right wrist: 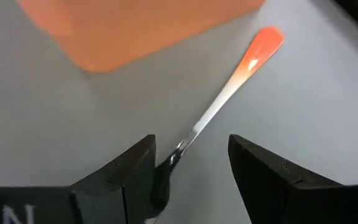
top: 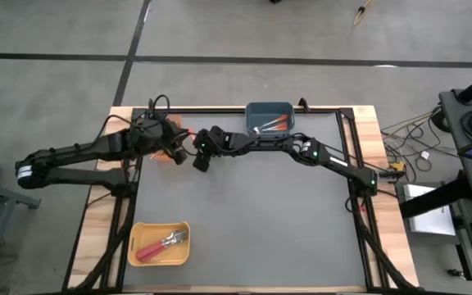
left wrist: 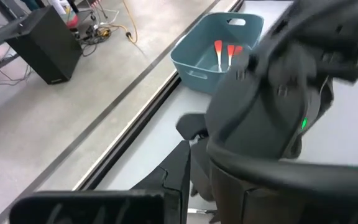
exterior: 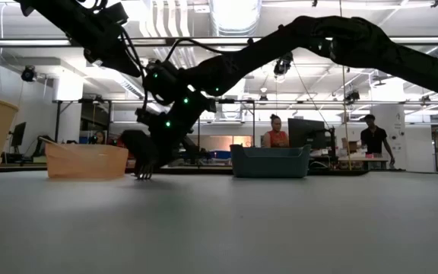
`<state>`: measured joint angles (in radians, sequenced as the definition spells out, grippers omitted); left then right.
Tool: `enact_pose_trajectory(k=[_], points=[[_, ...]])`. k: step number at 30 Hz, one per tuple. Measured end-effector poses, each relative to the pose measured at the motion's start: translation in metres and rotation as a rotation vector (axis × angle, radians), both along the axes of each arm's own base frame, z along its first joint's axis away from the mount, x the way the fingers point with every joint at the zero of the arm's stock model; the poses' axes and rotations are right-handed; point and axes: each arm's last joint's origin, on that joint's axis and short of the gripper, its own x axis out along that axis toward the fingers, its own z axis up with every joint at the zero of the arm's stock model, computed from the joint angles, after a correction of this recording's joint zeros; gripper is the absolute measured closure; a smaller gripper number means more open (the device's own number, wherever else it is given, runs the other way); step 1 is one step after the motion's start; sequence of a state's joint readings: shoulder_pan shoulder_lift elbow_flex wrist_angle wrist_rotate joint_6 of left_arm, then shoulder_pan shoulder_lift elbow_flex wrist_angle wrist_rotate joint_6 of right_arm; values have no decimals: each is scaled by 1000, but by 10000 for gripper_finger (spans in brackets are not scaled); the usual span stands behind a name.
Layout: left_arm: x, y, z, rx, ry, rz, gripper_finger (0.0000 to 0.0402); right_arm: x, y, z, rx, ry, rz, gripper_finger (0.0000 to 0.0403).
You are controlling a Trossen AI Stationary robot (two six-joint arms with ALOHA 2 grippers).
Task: Sort silverware by color (type)
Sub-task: Put the orange fork into the blue bin
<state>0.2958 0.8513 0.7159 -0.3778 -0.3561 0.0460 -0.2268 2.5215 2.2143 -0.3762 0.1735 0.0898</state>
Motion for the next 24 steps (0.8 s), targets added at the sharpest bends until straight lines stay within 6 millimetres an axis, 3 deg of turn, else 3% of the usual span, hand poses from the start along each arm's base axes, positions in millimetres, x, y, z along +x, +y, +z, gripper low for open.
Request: enact_pose_trajectory(k=[8,19,24], points=[[-1,0,-1,9,10,-6,362,-7,3,-7,16,118,14,209],[-1,0,-1,12,14,-9,362,-30,16,10,18,357,93,209],[0,0,-2,11,17,-10,362,-47,30,20,66,535,226,209]])
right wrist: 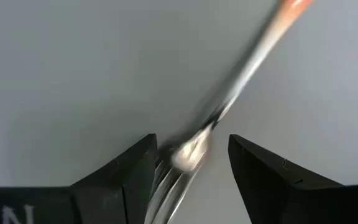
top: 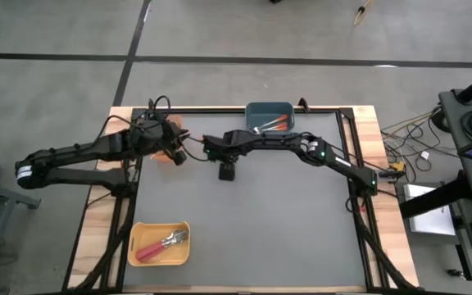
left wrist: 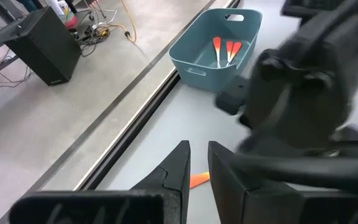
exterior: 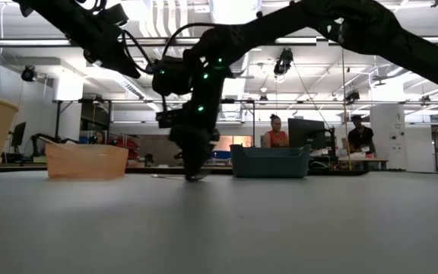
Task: Sort silverware by color (type)
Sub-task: Put the orange fork into the blue bin
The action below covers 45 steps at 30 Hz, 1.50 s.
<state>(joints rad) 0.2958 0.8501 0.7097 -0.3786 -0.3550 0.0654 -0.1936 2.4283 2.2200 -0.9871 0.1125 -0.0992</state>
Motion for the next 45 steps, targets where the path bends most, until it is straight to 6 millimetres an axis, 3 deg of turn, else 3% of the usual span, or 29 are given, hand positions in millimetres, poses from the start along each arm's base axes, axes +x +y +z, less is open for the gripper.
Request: enact_pose_trajectory(k=[6,11,17,24,32,38,45], points=[[0,-1,0,-10,-2,-18,362,-17,24,14,64,153,69,209],[4,-2,-2,-61,-16,-79,362,-27,45,35,56,154,105,209],[13,-2,-4,-109,-41,-159,362,-51,70,43,60,141,102,209],[25,0,-12,-123,-10,-220,362,-88,90,59,57,-80,84,209],[48,7,-24,-55,21,-267,362,-132,93,88,-15,-386,79,209],[67,12,-36,-27,141,-312,362,-165,91,101,-99,-560,100,209],[94,20,-53,55,360,-483,362,-199,91,105,-146,-692,137,209]])
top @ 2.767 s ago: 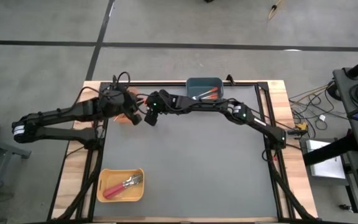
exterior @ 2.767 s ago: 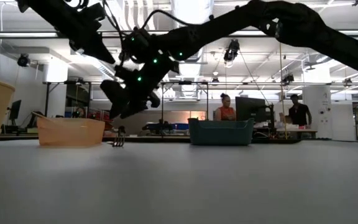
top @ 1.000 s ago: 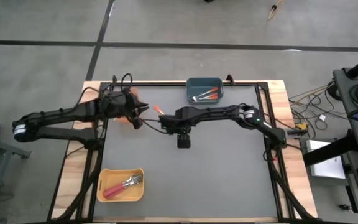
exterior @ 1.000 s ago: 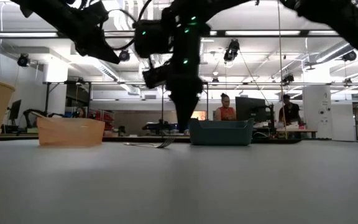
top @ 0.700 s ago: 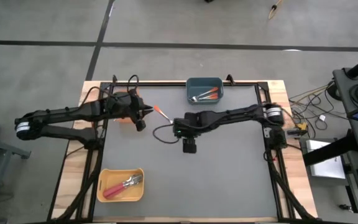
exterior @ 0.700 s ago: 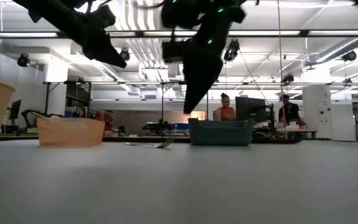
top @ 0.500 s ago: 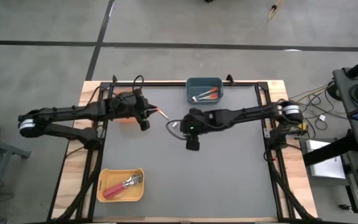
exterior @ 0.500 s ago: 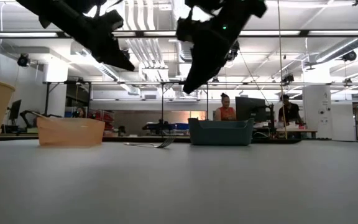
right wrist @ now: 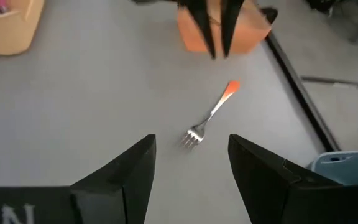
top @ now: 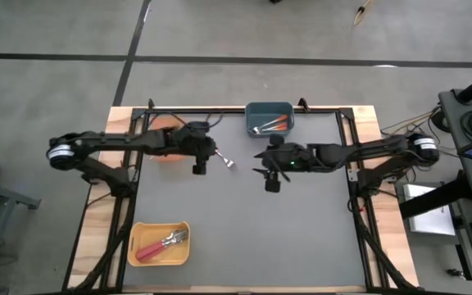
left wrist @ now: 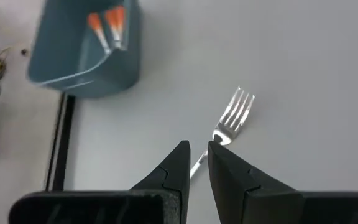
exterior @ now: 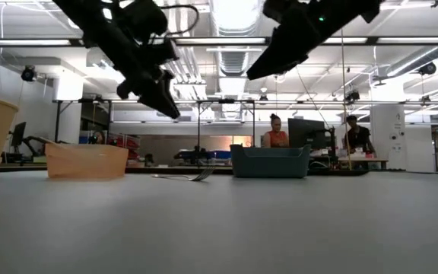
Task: Sort silverware by color (type)
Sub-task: Put the orange fork into the blue bin
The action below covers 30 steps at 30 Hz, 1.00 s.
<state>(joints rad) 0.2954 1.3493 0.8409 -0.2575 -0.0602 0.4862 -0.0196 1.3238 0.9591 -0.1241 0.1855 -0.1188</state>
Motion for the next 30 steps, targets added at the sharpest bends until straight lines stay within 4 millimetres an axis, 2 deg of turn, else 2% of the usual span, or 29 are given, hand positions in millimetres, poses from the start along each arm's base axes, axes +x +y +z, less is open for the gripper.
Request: enact_pose_trajectory(k=[8,14,23,30], points=[[27,16,-25,-16,143,-144,362,-31,-3,5,-57,-61,17,209],[39,40,-34,-95,232,-139,362,-48,-4,12,-86,-101,29,209],[56,69,-43,-143,349,-115,362,-60,-3,16,-90,-129,29,209],[62,77,-55,-197,441,-104,346,-60,-3,15,-87,-126,28,209]])
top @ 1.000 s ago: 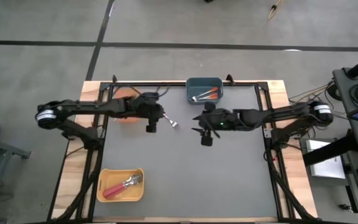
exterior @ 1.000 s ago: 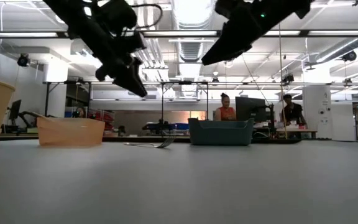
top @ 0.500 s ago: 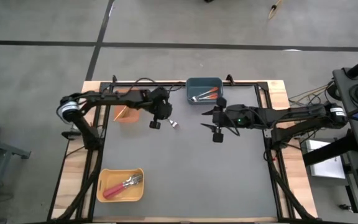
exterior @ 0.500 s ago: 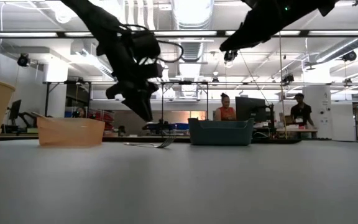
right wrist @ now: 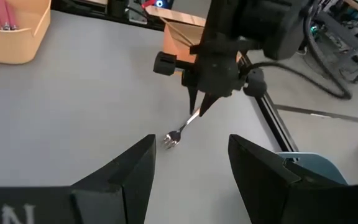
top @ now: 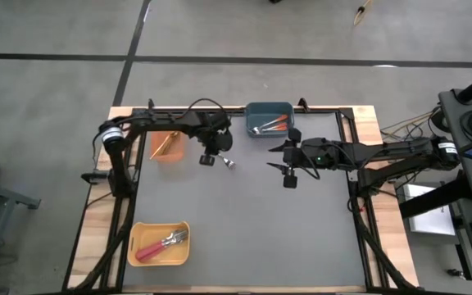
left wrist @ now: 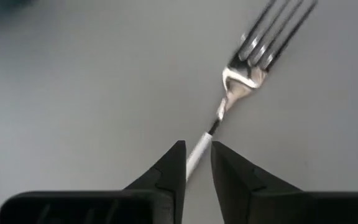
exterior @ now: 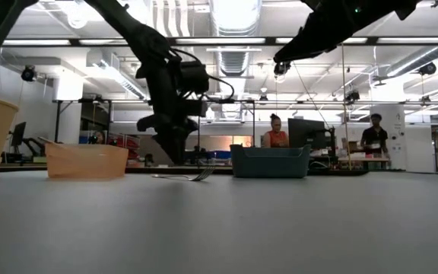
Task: Sort silverware by color (type)
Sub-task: Put the orange fork into the blue bin
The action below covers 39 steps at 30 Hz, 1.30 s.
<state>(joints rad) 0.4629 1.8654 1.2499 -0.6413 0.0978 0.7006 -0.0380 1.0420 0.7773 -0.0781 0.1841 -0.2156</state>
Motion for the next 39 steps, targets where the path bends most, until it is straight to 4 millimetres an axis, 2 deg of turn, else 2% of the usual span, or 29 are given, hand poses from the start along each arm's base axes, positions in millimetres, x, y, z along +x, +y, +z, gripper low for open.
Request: enact_pose_trajectory(k=[10,17,25,34,39], points=[[-2,-1,-19,-24,59,2,277,0,0,0,-1,1,1,209],[2,1,-32,-31,68,4,267,0,0,0,4,0,-2,209],[4,1,-50,-80,112,63,302,-1,0,-2,12,19,-5,209],[5,0,-48,-98,102,139,392,-1,0,-5,-35,33,16,209],[7,-2,-45,-94,81,176,398,0,-2,-4,-57,19,19,209]])
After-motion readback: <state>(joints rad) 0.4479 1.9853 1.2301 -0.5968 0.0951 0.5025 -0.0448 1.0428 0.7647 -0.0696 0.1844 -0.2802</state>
